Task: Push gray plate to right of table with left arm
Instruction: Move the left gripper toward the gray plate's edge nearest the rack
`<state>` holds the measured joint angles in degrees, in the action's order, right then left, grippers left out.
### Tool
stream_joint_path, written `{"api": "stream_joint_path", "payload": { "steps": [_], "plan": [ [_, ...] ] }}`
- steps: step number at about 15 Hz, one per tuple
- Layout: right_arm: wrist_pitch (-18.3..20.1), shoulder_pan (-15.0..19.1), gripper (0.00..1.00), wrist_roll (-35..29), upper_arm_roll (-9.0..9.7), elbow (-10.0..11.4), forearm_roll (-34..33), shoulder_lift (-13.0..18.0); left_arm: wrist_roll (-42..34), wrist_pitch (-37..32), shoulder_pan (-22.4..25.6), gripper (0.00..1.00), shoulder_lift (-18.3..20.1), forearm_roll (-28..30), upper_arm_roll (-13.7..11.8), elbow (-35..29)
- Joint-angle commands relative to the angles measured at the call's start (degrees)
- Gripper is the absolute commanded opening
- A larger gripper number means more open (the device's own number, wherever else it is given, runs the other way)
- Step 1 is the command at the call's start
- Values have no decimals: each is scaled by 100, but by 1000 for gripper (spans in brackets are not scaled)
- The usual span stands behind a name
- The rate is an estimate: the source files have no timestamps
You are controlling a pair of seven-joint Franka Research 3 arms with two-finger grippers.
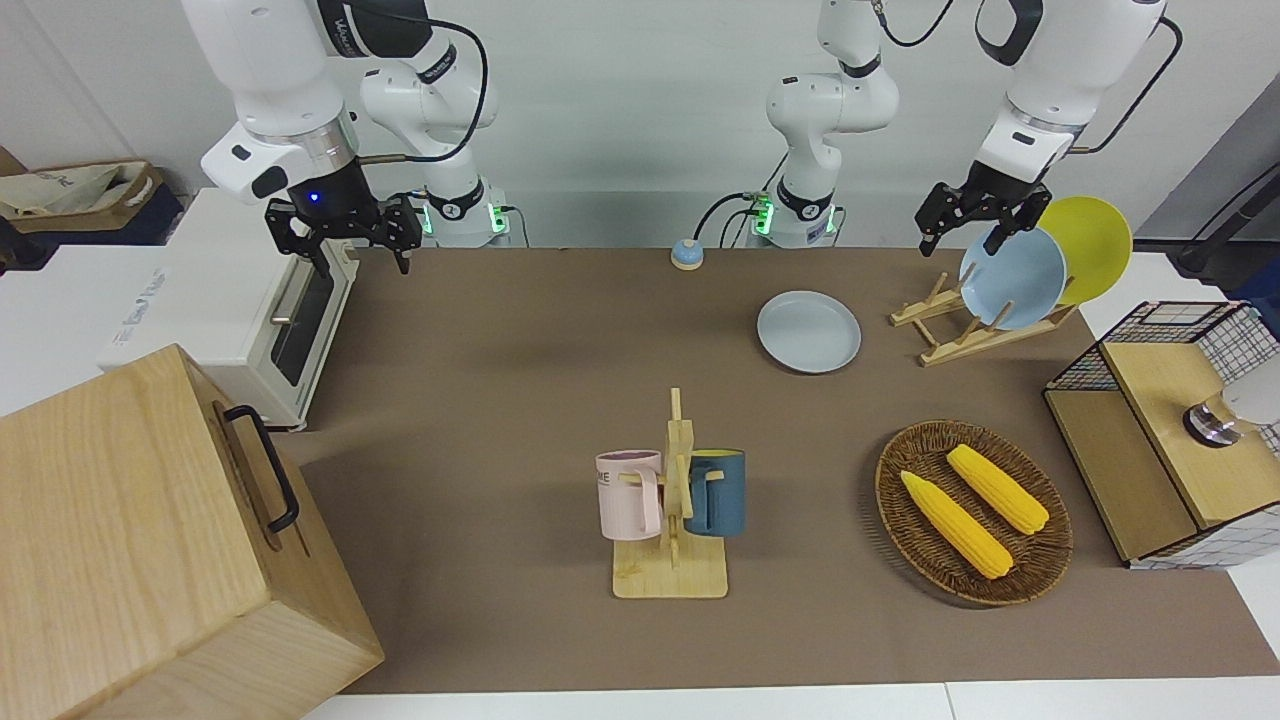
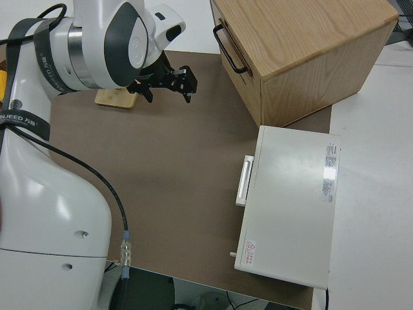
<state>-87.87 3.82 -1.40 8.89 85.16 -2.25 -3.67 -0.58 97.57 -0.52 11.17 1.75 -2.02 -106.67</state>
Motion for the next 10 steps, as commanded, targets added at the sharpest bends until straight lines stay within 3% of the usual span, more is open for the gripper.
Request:
{"api": "stream_joint_path", "payload": {
  "steps": [1,10],
  "plan": [
    [59,4,983,-18,-1,-8,40,33,66,-62,-71,998,25,19,52,15],
    [59,4,983,-18,-1,-8,40,33,216,-169,-80,998,367,19,114,-441]
  ]
}}
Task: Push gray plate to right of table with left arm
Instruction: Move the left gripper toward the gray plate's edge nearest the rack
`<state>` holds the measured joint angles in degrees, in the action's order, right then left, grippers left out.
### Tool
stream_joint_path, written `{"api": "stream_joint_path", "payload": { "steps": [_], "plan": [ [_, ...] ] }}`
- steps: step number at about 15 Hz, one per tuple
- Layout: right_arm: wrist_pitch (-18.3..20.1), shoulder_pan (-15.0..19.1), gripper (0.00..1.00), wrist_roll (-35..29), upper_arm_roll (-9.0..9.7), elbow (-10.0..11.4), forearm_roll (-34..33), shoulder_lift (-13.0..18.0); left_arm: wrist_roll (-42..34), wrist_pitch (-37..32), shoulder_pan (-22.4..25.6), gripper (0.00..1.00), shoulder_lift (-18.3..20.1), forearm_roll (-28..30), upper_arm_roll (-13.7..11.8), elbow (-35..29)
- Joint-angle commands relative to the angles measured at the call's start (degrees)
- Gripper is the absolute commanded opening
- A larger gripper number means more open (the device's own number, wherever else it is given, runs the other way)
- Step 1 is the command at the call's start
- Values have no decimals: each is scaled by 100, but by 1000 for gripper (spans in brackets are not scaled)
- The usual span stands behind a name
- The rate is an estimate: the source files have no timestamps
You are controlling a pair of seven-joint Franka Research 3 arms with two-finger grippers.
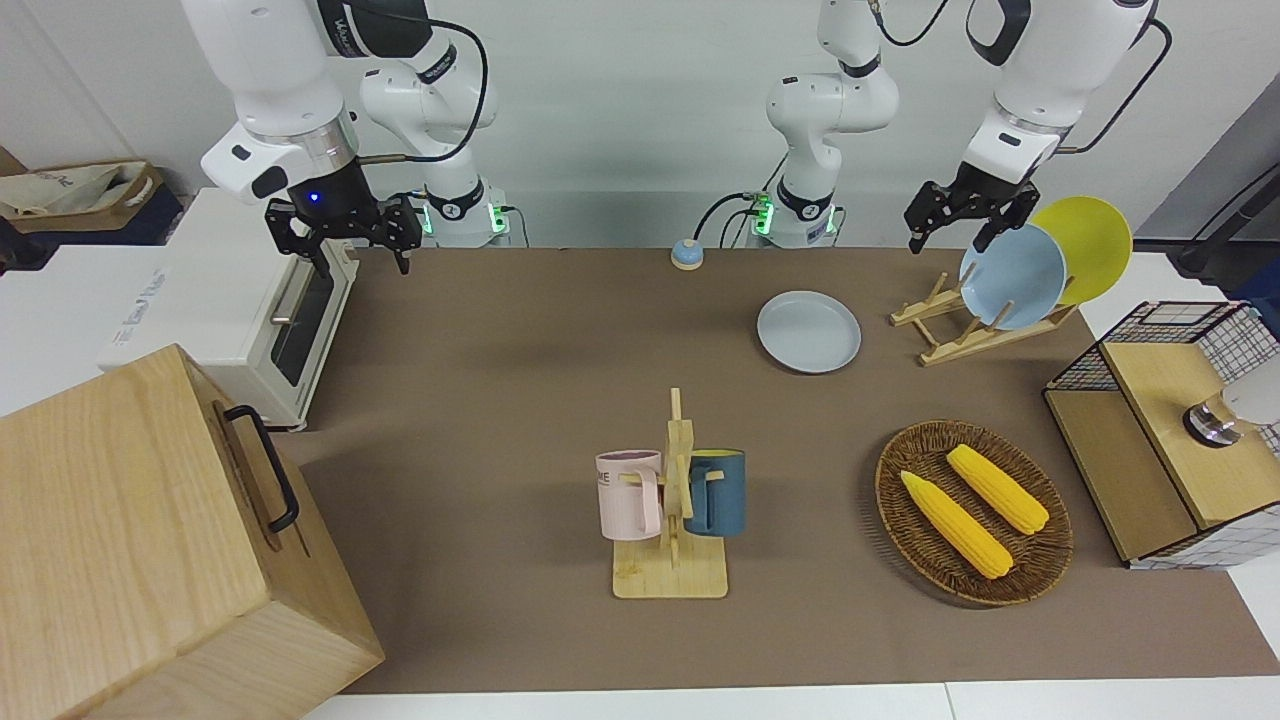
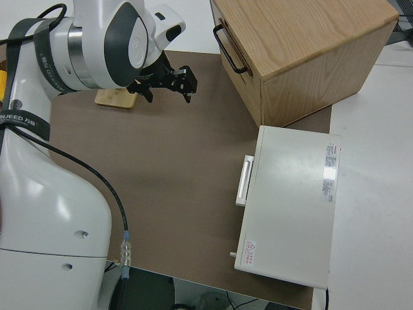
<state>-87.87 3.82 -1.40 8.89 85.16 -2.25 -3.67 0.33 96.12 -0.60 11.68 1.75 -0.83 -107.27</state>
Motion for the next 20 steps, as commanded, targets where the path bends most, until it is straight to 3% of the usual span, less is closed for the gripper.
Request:
{"api": "stream_joint_path", "payload": {
  "steps": [1,6,9,20],
  "plan": [
    [59,4,983,-18,-1,-16,40,33,125,11,-64,998,387,18,13,-504],
    [59,4,983,-18,-1,-8,40,33,116,301,-72,998,695,18,39,-1137],
    [59,4,983,-18,-1,-8,40,33,116,801,-72,998,994,27,66,-1865],
    [59,4,983,-18,-1,-8,40,33,116,2339,-72,998,1241,27,74,-3404]
  ]
}}
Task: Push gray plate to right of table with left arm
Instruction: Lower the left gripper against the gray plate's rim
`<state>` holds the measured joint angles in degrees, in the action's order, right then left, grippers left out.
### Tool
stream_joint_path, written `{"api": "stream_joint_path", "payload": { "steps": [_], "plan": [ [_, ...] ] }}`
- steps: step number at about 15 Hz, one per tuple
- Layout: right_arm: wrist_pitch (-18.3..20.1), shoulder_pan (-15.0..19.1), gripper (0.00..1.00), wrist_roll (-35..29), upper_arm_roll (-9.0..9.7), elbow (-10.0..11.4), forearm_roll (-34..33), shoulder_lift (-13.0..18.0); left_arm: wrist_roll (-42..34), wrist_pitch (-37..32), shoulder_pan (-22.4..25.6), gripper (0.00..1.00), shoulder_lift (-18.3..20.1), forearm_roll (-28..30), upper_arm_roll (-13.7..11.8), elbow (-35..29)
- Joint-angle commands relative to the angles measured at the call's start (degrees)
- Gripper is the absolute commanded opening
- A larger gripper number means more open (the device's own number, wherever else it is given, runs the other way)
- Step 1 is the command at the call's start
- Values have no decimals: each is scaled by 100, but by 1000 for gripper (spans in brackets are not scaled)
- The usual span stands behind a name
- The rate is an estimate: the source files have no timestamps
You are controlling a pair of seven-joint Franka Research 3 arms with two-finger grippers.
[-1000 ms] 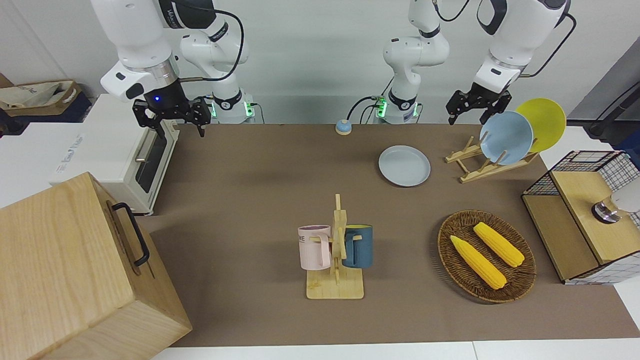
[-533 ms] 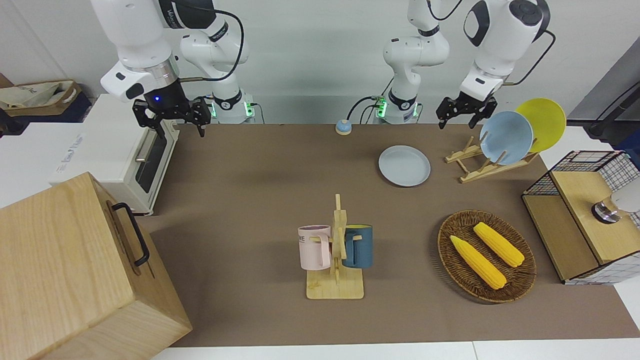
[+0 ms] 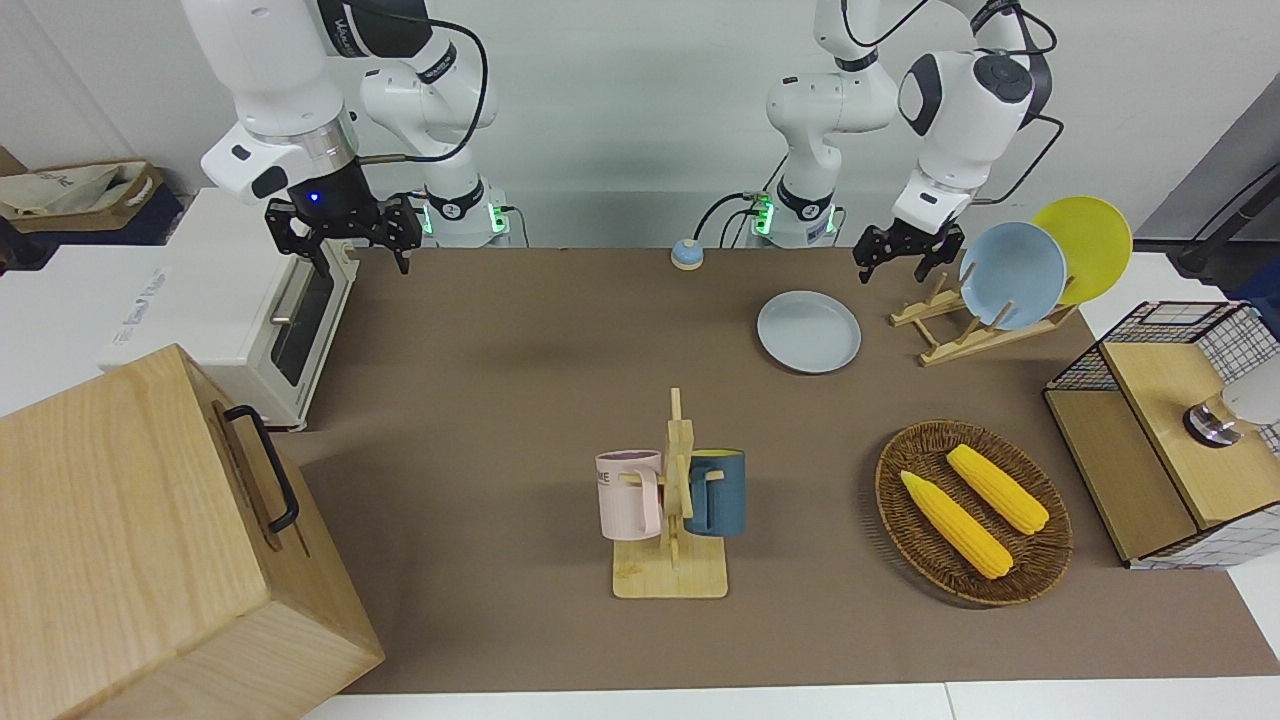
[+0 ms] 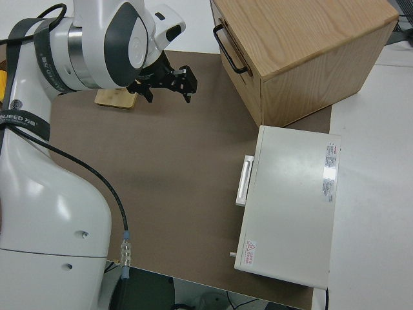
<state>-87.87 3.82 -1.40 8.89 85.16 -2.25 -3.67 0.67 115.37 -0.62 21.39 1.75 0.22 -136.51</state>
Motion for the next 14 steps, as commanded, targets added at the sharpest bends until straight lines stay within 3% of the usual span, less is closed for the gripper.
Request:
{"api": "stream_joint_path", "payload": {
  "steps": [1,14],
  "plan": [
    [59,4,983,-18,-1,-8,40,33,82,503,-70,998,269,27,-31,-551],
    [59,4,983,-18,-1,-8,40,33,82,1795,-79,998,76,18,-5,-1431]
  ]
}}
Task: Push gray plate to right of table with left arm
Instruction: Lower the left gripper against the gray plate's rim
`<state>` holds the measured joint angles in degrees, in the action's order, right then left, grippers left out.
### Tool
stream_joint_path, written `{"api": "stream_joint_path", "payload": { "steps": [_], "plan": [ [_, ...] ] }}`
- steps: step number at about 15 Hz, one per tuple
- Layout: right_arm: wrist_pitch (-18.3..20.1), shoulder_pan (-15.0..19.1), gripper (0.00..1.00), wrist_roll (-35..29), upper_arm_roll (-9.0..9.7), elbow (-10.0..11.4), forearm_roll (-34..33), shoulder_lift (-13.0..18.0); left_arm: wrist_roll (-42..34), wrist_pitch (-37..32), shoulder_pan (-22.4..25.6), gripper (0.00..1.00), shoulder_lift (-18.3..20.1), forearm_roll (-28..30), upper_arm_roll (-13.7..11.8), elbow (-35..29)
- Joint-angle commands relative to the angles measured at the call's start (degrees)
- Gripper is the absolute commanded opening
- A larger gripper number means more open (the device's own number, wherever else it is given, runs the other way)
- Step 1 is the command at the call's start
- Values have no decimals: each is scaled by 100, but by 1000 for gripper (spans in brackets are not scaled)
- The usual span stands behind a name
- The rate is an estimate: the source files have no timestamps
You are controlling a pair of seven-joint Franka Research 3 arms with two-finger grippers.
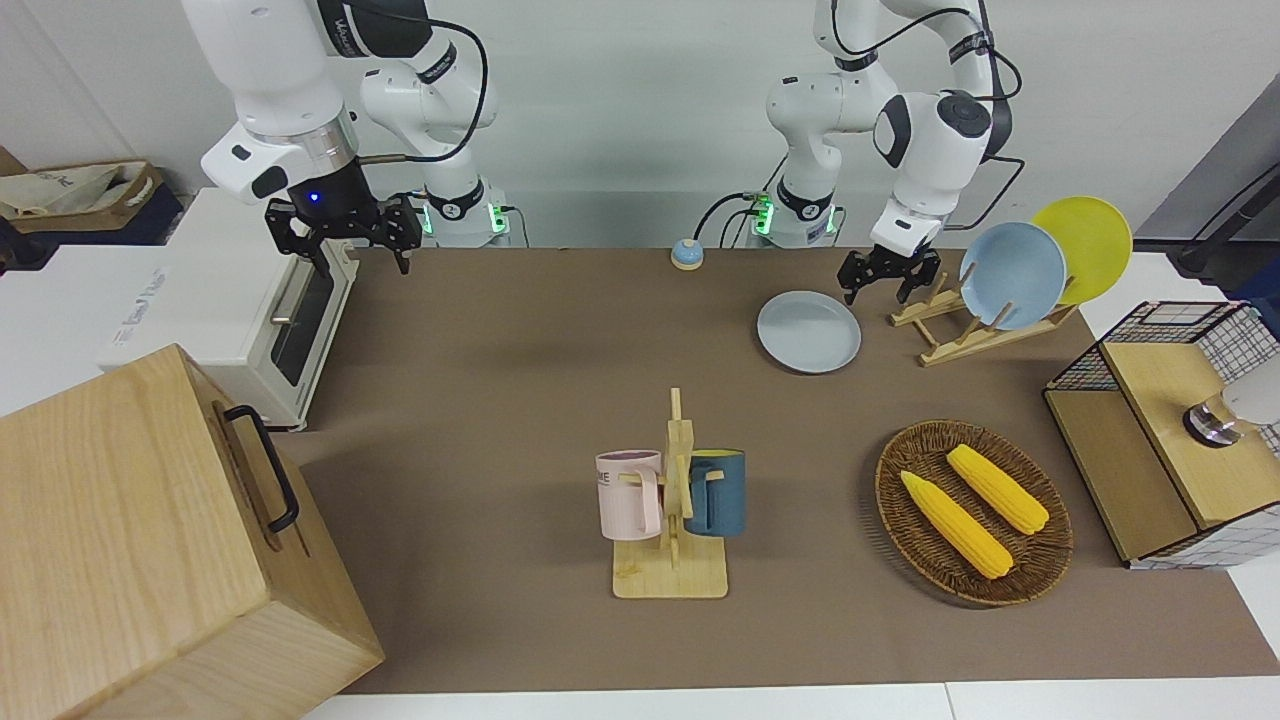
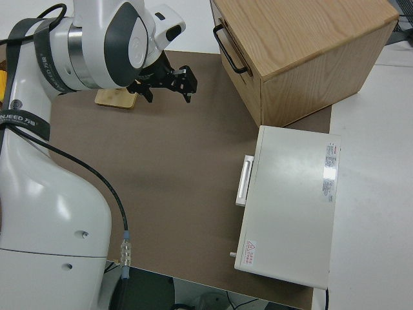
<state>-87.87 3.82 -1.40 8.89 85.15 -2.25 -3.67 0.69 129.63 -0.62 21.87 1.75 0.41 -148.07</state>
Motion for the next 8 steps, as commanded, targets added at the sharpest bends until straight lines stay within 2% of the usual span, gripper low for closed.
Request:
{"api": "stream_joint_path", "payload": {
  "steps": [1,5,8],
  "plan": [
    [59,4,983,-18,-1,-8,40,33,81,440,-78,998,-7,27,-14,-310],
    [59,4,983,-18,-1,-8,40,33,81,826,-78,998,-156,27,3,-521],
    [59,4,983,-18,-1,-8,40,33,90,1441,-78,998,-463,27,109,-793]
  ]
}}
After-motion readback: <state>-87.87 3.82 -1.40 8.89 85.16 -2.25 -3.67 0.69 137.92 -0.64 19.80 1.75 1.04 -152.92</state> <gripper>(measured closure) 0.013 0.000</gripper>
